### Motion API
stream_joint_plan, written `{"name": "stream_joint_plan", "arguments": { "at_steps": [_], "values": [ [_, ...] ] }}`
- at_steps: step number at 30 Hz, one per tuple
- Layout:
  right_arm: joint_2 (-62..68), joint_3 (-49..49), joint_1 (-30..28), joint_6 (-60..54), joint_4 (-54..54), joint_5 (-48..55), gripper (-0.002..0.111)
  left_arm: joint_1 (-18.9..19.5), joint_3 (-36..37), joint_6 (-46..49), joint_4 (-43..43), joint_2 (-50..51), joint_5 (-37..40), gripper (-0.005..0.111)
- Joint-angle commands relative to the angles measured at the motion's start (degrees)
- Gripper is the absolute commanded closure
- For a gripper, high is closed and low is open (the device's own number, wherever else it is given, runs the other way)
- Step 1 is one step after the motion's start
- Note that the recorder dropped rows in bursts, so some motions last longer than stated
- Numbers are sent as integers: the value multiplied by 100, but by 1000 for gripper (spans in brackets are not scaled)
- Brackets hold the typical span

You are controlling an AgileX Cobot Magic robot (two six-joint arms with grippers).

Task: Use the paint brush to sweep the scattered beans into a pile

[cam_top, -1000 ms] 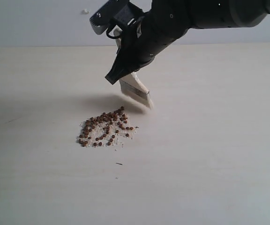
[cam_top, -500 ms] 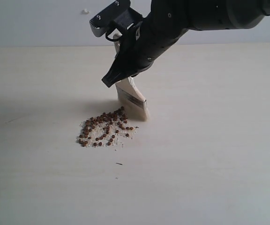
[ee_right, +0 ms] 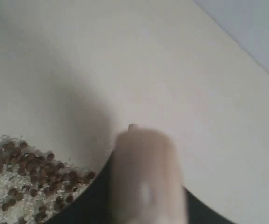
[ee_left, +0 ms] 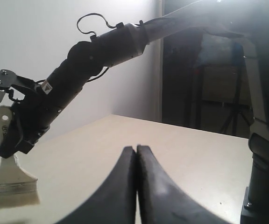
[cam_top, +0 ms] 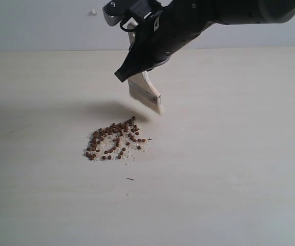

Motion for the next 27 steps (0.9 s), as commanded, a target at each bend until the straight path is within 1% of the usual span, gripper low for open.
{"name": "stream_joint_plan", "arguments": {
  "at_steps": [1, 7, 11, 14, 17, 22, 27],
  "values": [
    [190, -136, -140, -61, -139, -170, 108, 4, 10, -10, -16, -20, -10, 107],
    [611, -136, -140, -182, -161, -189, 108, 4, 10, -10, -16, -20, -10, 107],
    [503, -136, -140, -696, 405, 48, 108, 4, 10, -10, -16, -20, -10, 107],
    [360, -136, -140, -1386, 1228, 229, 108, 4, 10, -10, -16, -20, -10, 107],
    [361, -136, -140, -1768, 1699, 383, 108, 4, 10, -10, -16, -20, -10, 107],
    [361, -136, -140, -1858, 2009, 626, 108, 4, 10, -10, -16, -20, -10, 107],
    [361, -136, -140, -1858, 2022, 991, 108, 4, 10, -10, -16, -20, -10, 107]
  ]
}}
